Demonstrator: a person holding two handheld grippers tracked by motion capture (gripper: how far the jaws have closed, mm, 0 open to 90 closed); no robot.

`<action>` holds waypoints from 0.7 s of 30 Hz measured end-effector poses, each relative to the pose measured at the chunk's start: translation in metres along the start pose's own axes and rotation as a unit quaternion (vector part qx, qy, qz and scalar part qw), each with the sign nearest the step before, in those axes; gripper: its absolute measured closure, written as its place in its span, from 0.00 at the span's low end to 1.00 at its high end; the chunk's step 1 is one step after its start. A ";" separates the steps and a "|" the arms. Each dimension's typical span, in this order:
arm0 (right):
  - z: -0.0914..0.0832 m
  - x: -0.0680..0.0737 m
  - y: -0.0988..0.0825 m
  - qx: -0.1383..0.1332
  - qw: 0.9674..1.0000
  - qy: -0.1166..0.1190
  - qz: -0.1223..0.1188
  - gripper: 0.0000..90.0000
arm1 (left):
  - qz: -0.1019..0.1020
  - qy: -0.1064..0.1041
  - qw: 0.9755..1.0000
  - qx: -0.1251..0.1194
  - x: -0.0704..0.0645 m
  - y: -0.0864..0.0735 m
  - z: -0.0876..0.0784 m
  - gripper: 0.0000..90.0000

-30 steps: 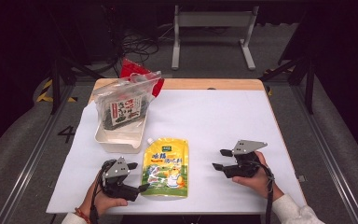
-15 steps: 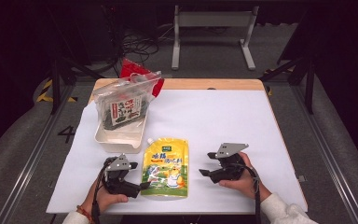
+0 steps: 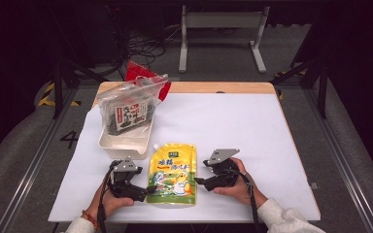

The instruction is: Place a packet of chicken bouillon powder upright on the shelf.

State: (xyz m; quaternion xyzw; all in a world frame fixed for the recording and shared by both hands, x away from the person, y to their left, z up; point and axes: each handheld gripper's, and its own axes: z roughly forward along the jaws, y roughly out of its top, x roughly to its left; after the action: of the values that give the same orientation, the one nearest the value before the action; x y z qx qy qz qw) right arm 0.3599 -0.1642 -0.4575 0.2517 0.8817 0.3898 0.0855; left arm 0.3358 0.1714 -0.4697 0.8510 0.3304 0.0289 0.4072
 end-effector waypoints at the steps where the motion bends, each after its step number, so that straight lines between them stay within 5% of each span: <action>1: 0.001 0.000 0.000 0.003 1.000 0.001 0.003 0.30 | -0.002 -0.002 1.000 -0.003 -0.002 0.000 0.000 0.07; 8: 0.010 -0.002 0.008 0.002 1.000 0.011 0.028 0.23 | -0.009 -0.027 1.000 -0.004 -0.004 0.001 0.001 0.17; 12: 0.014 -0.006 0.012 -0.003 0.998 0.022 0.067 0.22 | -0.012 -0.045 0.999 -0.010 -0.004 0.000 0.001 0.26; 16: 0.017 -0.007 0.014 -0.012 0.995 0.042 0.093 0.23 | -0.012 -0.056 0.998 -0.013 -0.003 0.000 0.002 0.32; 19: 0.022 -0.005 0.016 -0.018 0.991 0.074 0.113 0.23 | -0.014 -0.055 0.998 -0.013 -0.004 0.000 0.002 0.35; 20: 0.026 -0.001 0.019 -0.019 0.987 0.102 0.121 0.24 | -0.016 -0.056 0.998 -0.012 -0.004 -0.001 0.002 0.35; 21: 0.026 0.001 0.020 -0.017 0.988 0.094 0.120 0.26 | -0.015 -0.056 0.998 -0.012 -0.004 -0.001 0.002 0.35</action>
State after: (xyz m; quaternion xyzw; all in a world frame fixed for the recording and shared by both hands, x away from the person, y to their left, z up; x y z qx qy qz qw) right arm 0.3753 -0.1354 -0.4608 0.3160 0.8428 0.4338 -0.0410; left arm 0.3333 0.1682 -0.4706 0.8414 0.3195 -0.0207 0.4354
